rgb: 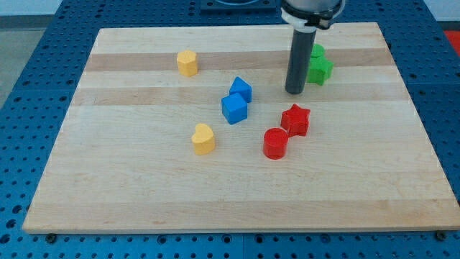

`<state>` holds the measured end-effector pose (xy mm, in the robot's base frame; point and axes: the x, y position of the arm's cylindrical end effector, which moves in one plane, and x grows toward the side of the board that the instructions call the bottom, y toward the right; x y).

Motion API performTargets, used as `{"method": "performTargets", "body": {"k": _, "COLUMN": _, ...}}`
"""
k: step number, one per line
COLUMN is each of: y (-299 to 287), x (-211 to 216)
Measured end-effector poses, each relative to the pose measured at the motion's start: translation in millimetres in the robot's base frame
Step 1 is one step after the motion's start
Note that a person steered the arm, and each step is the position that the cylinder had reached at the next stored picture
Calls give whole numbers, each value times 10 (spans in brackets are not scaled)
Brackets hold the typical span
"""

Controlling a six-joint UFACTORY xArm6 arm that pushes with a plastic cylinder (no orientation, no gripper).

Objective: Move the red star to the bottom of the green star

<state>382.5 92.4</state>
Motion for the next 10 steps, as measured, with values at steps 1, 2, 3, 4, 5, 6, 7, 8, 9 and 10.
{"method": "performTargets", "body": {"k": 1, "y": -170, "x": 102}}
{"method": "performTargets", "body": {"k": 2, "y": -424, "x": 162}}
{"method": "performTargets", "body": {"k": 3, "y": -600, "x": 289}}
{"method": "performTargets", "body": {"k": 4, "y": -640, "x": 471}}
{"method": "performTargets", "body": {"k": 5, "y": -640, "x": 627}}
{"method": "performTargets", "body": {"k": 6, "y": -635, "x": 749}}
{"method": "performTargets", "body": {"k": 7, "y": -444, "x": 775}}
{"method": "performTargets", "body": {"k": 8, "y": -152, "x": 784}}
{"method": "performTargets", "body": {"k": 9, "y": 135, "x": 886}}
{"method": "performTargets", "body": {"k": 10, "y": 317, "x": 987}}
